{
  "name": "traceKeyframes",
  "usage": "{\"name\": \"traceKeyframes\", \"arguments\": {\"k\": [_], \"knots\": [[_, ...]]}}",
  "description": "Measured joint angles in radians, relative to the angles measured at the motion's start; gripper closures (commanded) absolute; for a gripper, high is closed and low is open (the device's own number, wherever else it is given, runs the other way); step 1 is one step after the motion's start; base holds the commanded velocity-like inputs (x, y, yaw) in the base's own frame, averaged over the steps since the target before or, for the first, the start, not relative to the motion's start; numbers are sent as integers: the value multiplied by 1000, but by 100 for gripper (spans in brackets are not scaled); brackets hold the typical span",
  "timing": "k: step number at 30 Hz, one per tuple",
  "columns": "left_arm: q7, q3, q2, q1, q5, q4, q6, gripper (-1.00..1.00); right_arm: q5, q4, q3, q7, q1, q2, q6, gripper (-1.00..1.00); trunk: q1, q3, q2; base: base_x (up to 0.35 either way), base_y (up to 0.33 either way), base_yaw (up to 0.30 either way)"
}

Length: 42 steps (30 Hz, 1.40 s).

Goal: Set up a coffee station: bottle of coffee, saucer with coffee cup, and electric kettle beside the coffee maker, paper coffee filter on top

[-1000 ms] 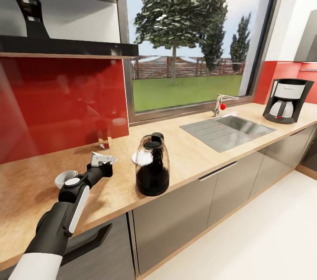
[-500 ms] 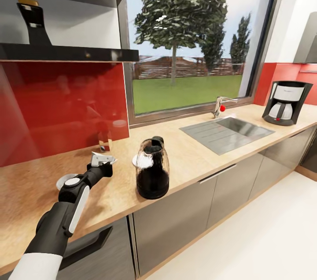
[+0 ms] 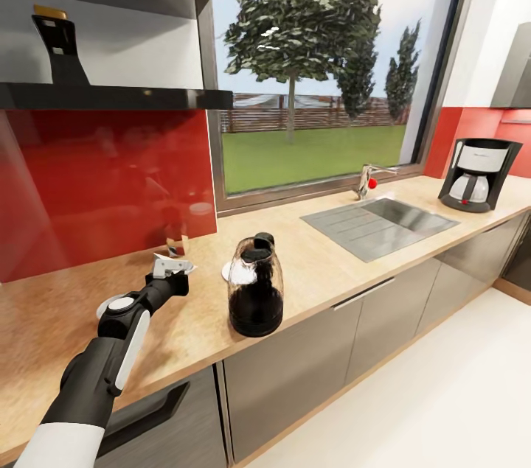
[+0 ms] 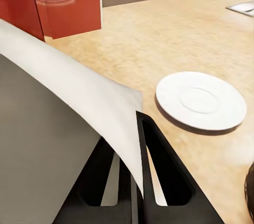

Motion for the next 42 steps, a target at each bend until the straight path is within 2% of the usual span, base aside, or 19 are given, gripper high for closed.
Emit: {"name": "traceKeyframes", "arguments": {"k": [14,42], "knots": [[0,0,0,0,0,-14,1,100,0,0,1,0,0,0,0,-100,0,0,0,-9,0,0],[0,0,0,0,0,-41,5,100,0,0,1,0,0,0,-1,-100,0,0,0,-190,0,0]]}}
